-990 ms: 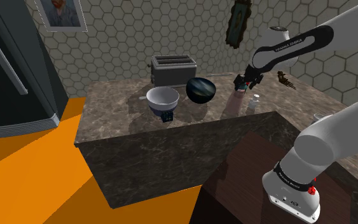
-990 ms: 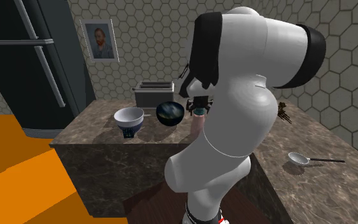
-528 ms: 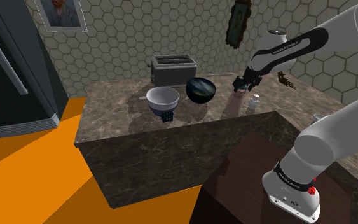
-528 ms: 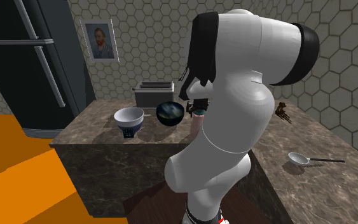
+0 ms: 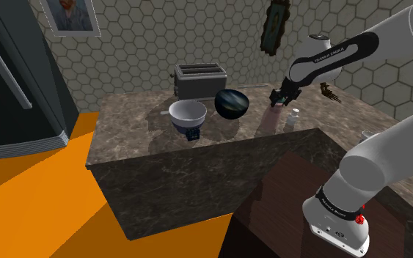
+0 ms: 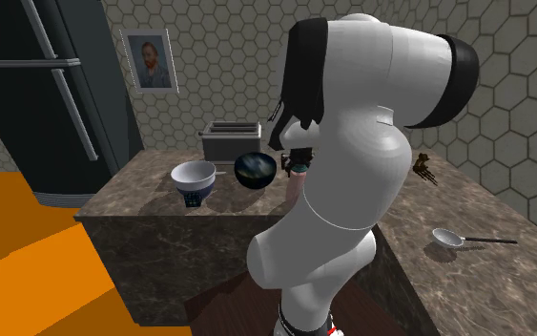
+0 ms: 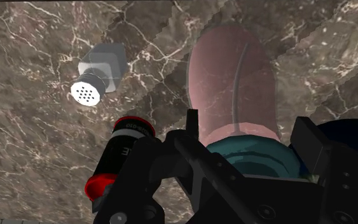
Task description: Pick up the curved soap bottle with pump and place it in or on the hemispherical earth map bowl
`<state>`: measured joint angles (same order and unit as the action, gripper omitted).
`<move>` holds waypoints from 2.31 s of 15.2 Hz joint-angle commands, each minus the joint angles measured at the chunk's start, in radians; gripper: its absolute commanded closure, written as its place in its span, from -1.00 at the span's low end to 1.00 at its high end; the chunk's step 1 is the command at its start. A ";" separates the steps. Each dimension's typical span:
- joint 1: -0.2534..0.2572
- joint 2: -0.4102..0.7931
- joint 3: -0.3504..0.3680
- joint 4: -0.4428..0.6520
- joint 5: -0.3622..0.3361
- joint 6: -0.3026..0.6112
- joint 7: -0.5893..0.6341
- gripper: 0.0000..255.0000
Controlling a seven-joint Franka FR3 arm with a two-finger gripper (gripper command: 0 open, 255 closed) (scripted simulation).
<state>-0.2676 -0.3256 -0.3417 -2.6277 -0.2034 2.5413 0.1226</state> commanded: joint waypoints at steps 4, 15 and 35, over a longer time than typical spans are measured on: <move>0.000 0.000 0.000 0.000 0.000 0.000 0.000 1.00; -0.003 -0.088 0.022 0.073 0.000 -0.160 0.002 1.00; 0.005 -0.173 0.058 0.279 0.020 -0.451 -0.006 1.00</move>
<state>-0.2635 -0.4981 -0.2851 -2.3605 -0.1843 2.1029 0.1175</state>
